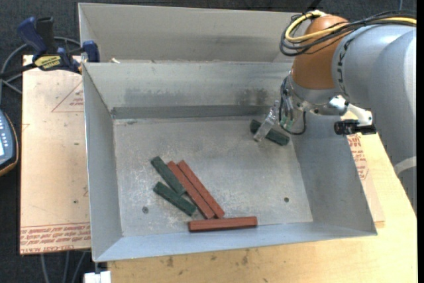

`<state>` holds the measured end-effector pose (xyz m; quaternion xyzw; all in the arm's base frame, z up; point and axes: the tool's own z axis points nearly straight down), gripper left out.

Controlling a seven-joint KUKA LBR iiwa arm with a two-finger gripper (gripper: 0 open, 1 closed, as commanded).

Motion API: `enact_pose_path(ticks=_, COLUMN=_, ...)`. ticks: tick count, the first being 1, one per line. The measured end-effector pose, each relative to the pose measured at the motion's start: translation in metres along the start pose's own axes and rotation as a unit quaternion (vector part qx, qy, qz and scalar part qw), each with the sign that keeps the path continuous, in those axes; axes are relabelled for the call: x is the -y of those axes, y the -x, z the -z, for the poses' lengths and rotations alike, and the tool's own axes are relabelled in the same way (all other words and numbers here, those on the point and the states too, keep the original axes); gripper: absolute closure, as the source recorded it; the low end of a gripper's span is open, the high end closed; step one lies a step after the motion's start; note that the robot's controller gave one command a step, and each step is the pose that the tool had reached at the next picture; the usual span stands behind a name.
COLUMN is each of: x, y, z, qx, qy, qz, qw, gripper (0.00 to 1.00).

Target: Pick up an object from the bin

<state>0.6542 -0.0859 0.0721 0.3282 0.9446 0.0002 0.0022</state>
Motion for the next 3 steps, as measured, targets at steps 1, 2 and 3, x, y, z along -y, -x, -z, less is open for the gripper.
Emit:
enact_pose_path(ticks=1, x=-0.001, y=0.001, z=0.013, qx=0.0000, qy=0.000, qz=0.001, qw=1.0000, gripper=1.00)
enact_pose_path(ticks=2, x=-0.002, y=0.002, z=0.057, qx=0.0008, qy=0.001, qz=0.002, qw=1.0000, gripper=1.00)
enact_pose_path(ticks=3, x=-0.003, y=0.004, z=0.102, qx=0.0014, qy=0.001, qz=0.004, qw=1.0000, gripper=1.00)
